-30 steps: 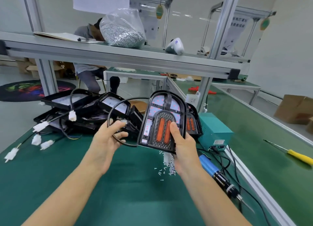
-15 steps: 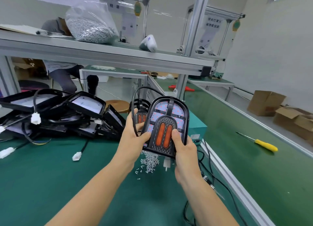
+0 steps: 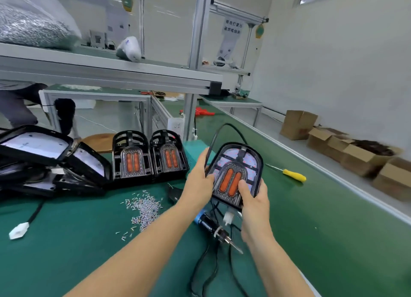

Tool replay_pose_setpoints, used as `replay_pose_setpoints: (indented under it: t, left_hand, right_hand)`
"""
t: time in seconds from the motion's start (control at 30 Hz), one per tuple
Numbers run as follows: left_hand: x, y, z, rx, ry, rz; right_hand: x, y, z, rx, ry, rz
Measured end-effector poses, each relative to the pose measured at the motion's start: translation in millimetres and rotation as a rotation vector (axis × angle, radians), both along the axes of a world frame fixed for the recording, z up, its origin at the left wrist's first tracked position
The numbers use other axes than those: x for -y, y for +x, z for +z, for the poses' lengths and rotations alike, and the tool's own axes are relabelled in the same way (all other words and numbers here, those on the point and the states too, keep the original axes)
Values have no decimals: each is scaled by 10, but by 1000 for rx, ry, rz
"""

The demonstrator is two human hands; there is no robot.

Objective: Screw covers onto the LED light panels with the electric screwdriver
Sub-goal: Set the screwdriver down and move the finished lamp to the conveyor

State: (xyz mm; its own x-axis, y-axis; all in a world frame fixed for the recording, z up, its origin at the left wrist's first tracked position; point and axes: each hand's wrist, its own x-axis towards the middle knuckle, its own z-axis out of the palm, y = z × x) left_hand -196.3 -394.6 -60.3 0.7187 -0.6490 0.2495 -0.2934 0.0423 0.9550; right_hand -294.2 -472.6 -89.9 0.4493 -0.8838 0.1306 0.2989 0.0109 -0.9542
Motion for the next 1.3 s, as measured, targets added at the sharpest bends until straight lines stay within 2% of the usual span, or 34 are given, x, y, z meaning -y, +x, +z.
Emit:
replay_pose_setpoints:
  t: [0.2,0.3,0.5,0.67,0.83,1.1,1.3]
  left_hand:
    - [554,-126,-45,-15,173,-117]
    - [722,-174,-130,36,297,-183]
    - [829,-199,-435,270,545,-286]
    - [847,-211,-619,484,725,-333]
    - [914,-229,-677,639,791,-356]
    - [922,-308,-747,627,883,-400]
    - [856,-294,-814,709,936,-425]
  right_hand:
    - [550,-55,-164,6,139,-157]
    - [795,-8,-281,-15,219,-242]
    - [1148,175,-466,-74,292,-347]
    - [1312,338,-523,-201,310,-422]
    - [1386,404,-612,-285,350,-483]
    - [1502,446,-510,-357,458,-546]
    - [1569,422,-515,-528,392,-490]
